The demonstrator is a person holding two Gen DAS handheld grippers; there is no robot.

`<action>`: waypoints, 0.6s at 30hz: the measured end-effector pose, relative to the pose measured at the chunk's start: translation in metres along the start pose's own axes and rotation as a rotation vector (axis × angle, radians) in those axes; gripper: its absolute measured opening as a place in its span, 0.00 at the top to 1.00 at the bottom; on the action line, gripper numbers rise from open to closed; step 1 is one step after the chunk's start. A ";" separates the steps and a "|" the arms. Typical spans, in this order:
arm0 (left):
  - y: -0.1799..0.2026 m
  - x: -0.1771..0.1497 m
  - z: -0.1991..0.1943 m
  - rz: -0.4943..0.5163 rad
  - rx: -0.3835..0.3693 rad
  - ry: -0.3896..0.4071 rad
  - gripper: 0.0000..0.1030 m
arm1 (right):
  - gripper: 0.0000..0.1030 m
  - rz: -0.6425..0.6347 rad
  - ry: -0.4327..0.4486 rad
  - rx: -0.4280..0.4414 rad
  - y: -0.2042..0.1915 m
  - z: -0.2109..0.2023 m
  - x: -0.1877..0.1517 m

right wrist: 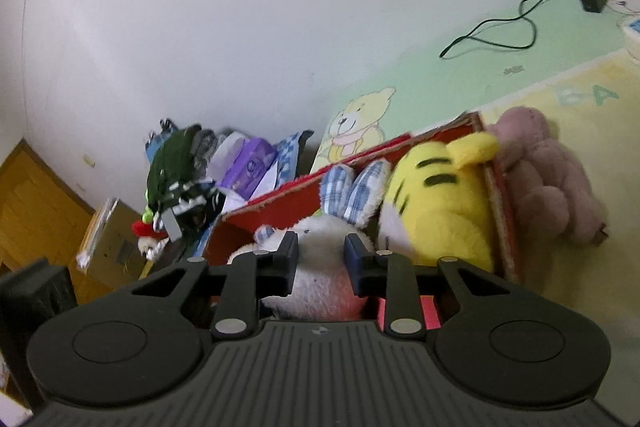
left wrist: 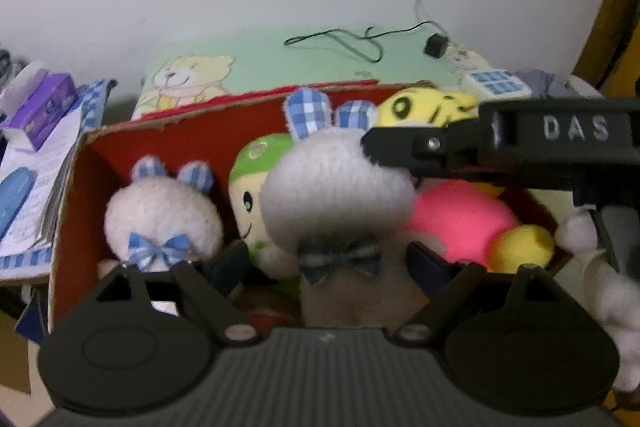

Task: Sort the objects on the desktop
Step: 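Lower the bunny into the box between the green plush and tiger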

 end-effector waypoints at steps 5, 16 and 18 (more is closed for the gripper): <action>-0.008 -0.001 0.005 -0.042 0.012 -0.032 0.09 | 0.71 -0.014 -0.023 0.009 0.003 0.013 -0.009; -0.005 0.002 0.012 -0.006 0.044 -0.046 0.02 | 0.72 0.026 -0.016 0.091 0.012 0.011 -0.001; -0.006 0.002 0.012 -0.009 0.037 -0.048 0.02 | 0.73 0.025 -0.005 0.102 0.012 0.009 0.000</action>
Point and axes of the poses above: each gripper's, at about its wrist camera, not at the fingertips, and z roughly the way its jaws point, y to its right, x to its top, the point moved 7 cm from there along z, roughly the way its jaws point, and after that the axes turned 5 degrees about z, right-handed, at the moved point
